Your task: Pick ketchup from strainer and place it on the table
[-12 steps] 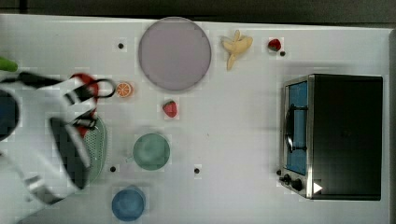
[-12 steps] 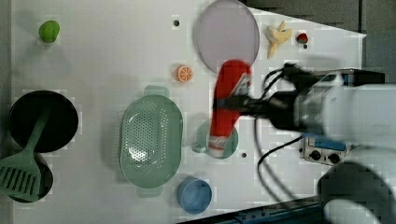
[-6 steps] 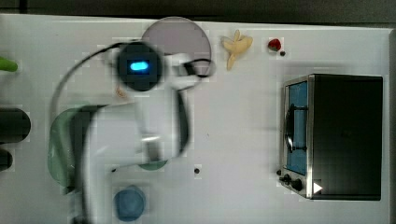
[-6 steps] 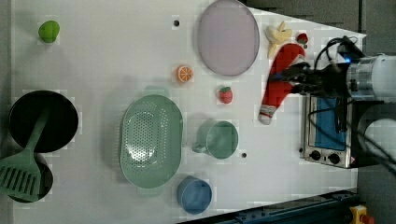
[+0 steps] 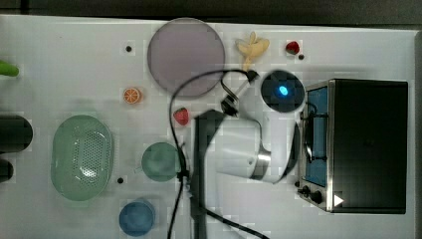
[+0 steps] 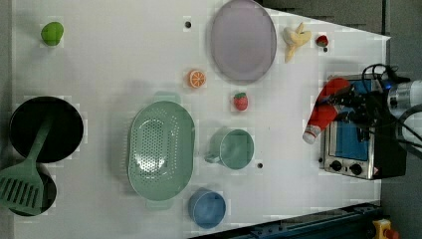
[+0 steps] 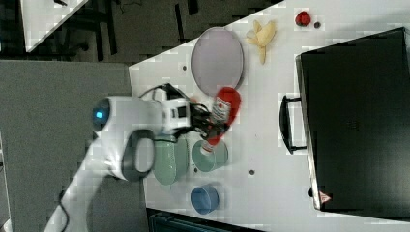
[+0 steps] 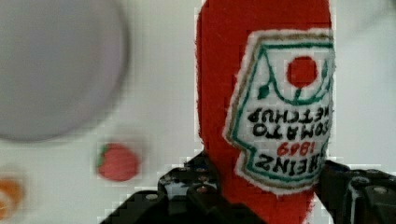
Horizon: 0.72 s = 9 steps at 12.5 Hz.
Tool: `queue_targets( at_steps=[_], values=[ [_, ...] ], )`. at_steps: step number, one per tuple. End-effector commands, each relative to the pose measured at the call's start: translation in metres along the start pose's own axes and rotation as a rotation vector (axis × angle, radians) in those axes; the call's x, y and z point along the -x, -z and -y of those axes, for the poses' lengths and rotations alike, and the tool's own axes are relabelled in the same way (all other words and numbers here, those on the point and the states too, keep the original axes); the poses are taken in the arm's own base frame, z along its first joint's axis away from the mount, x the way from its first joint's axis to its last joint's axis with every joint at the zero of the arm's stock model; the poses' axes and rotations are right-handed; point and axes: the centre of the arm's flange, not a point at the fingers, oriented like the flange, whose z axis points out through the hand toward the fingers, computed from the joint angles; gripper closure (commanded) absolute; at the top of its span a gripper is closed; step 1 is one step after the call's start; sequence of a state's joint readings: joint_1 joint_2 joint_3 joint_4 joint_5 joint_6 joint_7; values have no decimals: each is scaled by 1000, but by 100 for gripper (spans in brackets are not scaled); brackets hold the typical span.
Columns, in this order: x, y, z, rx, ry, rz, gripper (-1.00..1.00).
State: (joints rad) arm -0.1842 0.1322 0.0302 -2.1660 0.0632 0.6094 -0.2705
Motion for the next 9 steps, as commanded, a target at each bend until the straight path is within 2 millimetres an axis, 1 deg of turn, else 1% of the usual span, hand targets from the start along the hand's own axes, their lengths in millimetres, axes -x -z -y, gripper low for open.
queue_targets(
  at_steps=[1,4,5,7,8,9],
  values=[
    [38,-40,26,5,158,-1,-17],
    [42,-86,19,3,163,-31,-17],
    [41,-100,18,11,176,-38,-23],
    [39,-130,18,25,191,-33,-62],
    [38,-141,18,21,191,-37,-85],
    [36,-143,20,13,191,-49,-100]
  ],
)
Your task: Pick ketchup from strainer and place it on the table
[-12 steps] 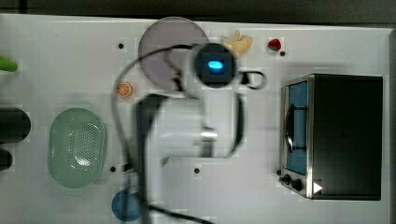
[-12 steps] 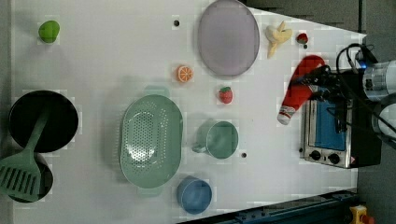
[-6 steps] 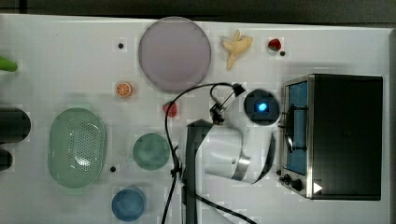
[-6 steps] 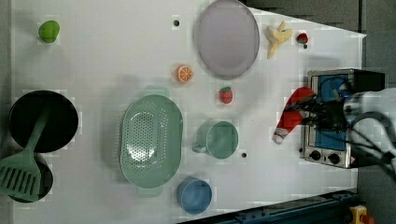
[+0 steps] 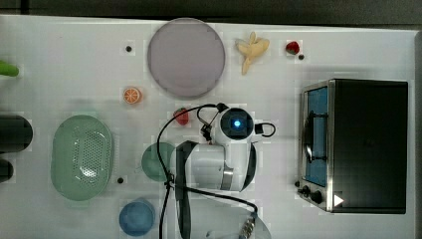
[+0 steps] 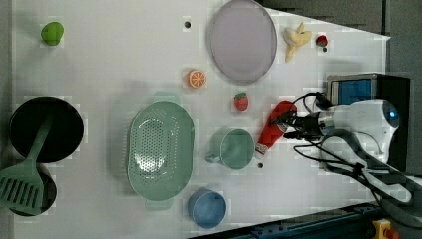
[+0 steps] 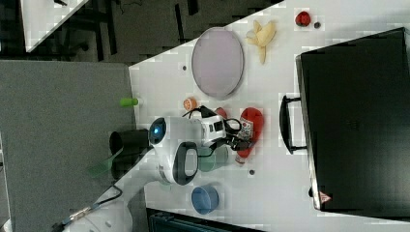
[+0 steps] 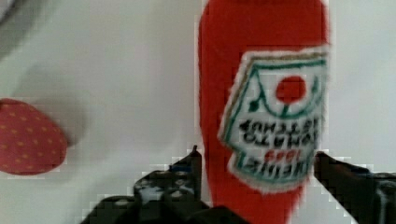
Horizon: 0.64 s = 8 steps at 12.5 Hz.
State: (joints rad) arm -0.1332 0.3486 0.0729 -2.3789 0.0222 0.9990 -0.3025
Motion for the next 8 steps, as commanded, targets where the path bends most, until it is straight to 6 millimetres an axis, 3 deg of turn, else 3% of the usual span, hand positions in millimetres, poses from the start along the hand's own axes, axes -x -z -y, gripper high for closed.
queue_targets(
  at_steps=[1,4,8],
  values=[
    [-17,31,7,-37,52,-87,-100],
    [-26,100,17,-77,54,-178,-100],
    [-24,226,19,-90,-20,-206,-100]
  ],
)
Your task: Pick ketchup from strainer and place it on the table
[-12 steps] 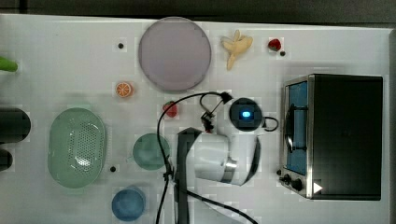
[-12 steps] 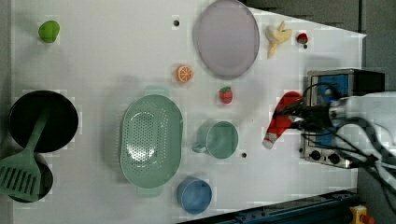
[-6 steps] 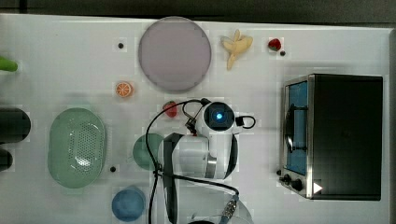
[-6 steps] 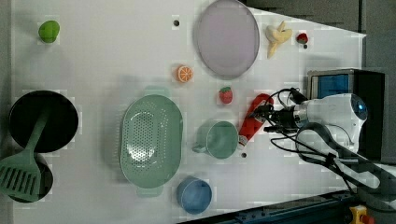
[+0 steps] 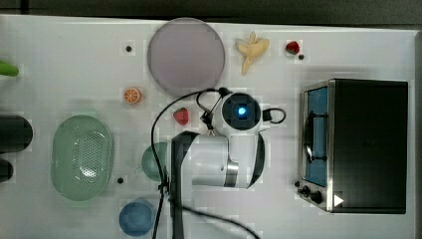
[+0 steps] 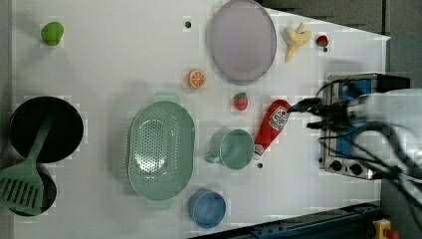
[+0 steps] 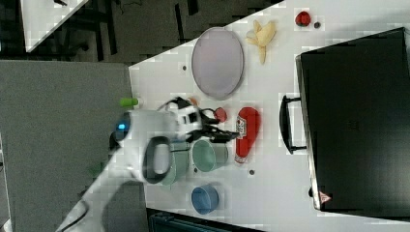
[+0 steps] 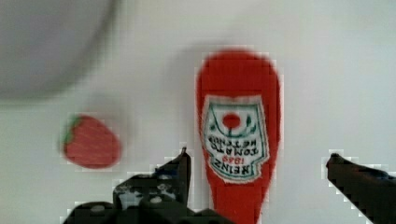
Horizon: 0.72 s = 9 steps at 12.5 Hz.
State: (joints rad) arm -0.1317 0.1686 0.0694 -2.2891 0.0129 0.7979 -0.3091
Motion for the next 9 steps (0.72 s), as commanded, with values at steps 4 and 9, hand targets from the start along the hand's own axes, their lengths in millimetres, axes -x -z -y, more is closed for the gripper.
queue_targets(
  at_steps=[4,9],
  values=[
    [-7,232,11,-52,-257,-92,-100],
    [9,321,7,-8,-279,-44,-100]
  ],
)
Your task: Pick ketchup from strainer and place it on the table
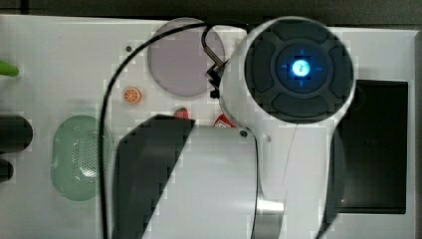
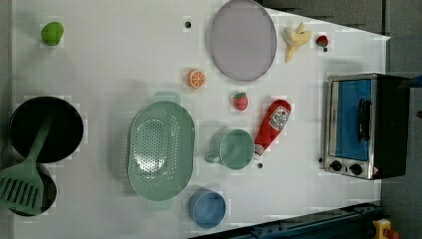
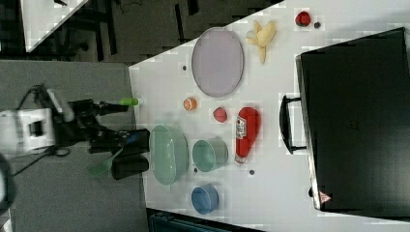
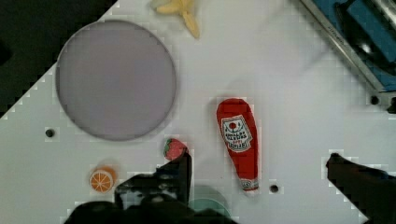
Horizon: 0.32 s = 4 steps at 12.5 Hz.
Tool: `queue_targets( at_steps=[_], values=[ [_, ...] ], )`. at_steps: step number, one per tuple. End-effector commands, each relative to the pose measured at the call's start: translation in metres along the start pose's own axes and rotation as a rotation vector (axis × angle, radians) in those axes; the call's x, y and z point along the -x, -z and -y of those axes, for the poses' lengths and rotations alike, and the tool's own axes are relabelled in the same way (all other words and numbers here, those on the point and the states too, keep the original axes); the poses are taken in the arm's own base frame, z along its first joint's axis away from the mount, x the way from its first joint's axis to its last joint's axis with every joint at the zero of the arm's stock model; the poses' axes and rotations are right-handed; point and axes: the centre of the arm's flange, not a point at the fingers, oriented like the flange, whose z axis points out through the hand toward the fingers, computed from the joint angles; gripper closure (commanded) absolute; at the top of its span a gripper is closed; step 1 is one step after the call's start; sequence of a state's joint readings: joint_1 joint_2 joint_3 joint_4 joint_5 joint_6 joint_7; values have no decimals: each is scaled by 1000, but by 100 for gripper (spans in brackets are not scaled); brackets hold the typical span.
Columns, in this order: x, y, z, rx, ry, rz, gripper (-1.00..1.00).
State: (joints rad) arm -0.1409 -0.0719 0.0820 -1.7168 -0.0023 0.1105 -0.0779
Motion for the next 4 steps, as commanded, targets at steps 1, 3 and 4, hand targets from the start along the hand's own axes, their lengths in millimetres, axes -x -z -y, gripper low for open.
queue_targets(
  at_steps=[1,3,4],
  values=[
    [0,-9,0,55,-62,76,-100],
    [-1,-11,1,54,-62,75,-100],
    [-1,-13,2,56,-61,78,-100]
  ],
)
